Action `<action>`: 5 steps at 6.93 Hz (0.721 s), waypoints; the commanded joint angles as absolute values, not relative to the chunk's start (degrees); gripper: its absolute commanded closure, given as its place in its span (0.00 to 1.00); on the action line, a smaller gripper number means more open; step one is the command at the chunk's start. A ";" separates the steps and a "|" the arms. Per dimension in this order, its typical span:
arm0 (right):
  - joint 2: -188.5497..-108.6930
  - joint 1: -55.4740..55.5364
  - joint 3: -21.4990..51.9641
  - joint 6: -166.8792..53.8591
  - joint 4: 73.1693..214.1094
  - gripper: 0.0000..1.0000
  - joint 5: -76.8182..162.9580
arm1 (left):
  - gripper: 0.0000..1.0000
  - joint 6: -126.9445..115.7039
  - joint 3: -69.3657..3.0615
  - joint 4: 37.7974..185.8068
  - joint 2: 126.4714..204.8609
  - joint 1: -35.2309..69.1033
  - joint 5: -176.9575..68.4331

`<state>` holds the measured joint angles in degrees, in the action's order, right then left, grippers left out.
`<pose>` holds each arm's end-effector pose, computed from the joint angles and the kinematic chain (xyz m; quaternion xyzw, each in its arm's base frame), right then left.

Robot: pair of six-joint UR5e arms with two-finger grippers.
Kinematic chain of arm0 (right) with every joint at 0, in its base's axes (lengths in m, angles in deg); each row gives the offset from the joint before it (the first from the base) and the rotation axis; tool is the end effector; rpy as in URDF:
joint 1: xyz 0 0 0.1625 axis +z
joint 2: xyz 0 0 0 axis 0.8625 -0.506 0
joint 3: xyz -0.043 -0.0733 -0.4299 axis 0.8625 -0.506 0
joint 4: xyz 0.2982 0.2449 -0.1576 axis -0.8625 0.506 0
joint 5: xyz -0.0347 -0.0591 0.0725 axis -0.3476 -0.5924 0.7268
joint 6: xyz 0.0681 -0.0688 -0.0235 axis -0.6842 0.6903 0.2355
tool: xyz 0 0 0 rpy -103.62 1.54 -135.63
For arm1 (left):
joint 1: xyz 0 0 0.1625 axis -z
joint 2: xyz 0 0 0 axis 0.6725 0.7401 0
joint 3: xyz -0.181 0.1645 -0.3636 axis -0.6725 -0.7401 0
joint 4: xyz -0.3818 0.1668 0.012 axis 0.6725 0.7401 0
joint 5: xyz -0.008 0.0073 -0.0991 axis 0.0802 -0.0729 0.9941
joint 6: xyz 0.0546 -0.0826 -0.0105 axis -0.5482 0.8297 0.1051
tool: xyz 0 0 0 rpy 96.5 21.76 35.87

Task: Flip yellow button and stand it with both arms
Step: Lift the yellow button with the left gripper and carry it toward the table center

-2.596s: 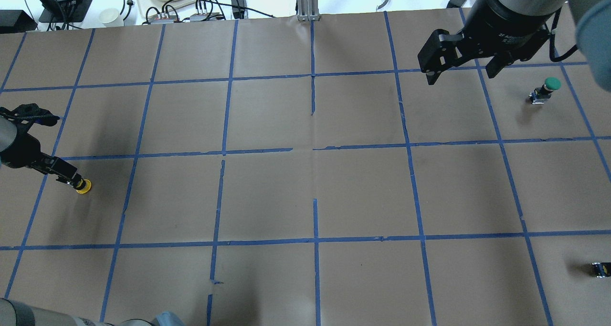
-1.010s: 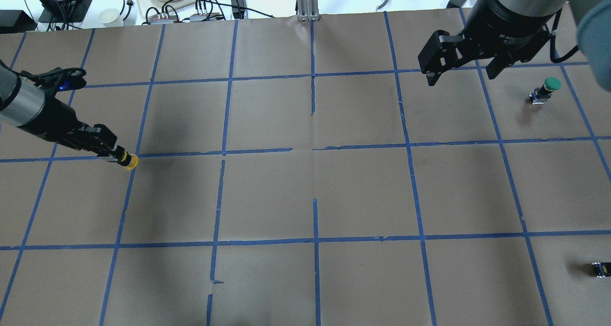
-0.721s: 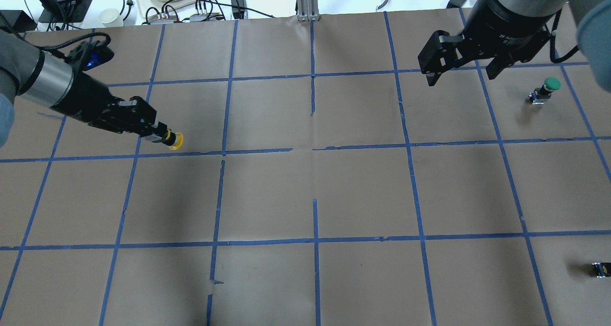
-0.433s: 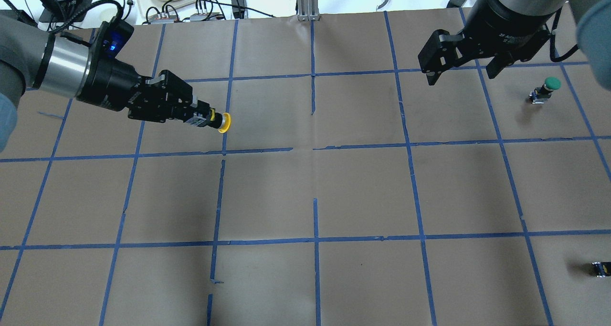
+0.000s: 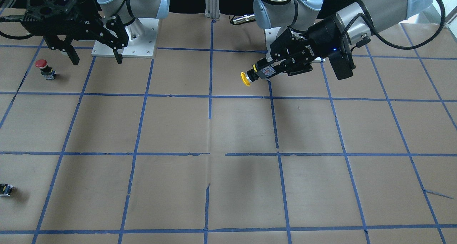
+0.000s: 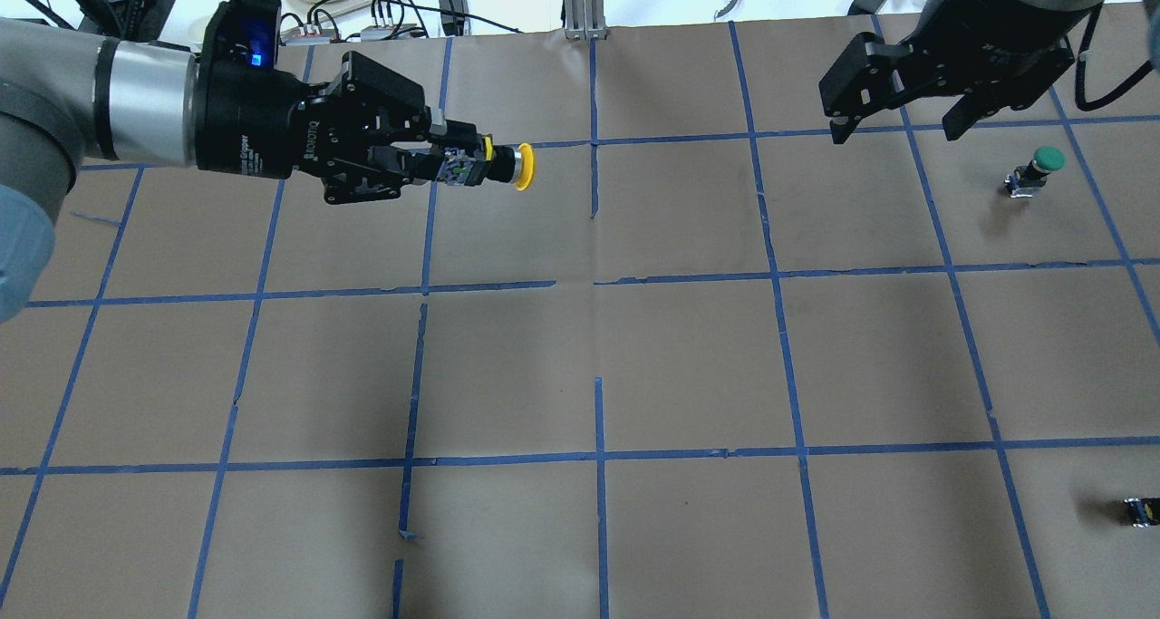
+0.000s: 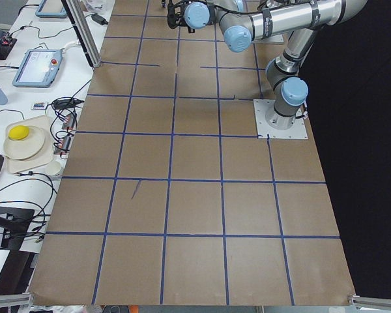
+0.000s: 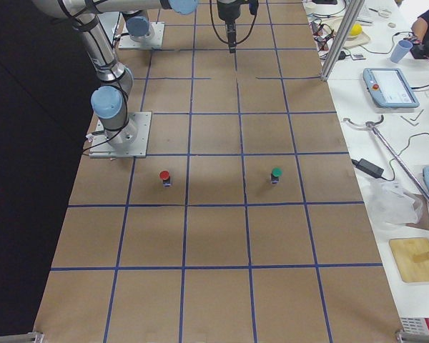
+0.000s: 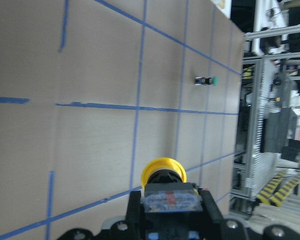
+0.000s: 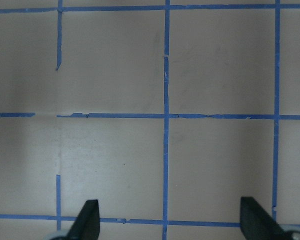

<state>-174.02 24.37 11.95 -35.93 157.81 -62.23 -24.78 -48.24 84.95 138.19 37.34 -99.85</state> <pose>0.0971 -0.4765 0.5506 0.0131 0.9960 -0.0623 0.0619 -0.1439 -0.4578 0.4870 0.0797 -0.8341 0.0149 0.5457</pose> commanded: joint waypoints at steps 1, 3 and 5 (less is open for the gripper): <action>-174.87 14.09 11.45 -35.97 146.51 0.00 -47.43 | 0.93 -21.32 -48.18 84.12 137.98 41.22 -89.44; -175.32 12.12 10.66 -35.97 133.84 0.00 -36.43 | 0.94 -20.18 -48.18 82.80 138.25 43.08 -82.86; -175.58 11.68 10.48 -38.41 132.20 0.00 -25.09 | 0.97 -20.09 -48.27 82.80 138.08 43.69 -78.71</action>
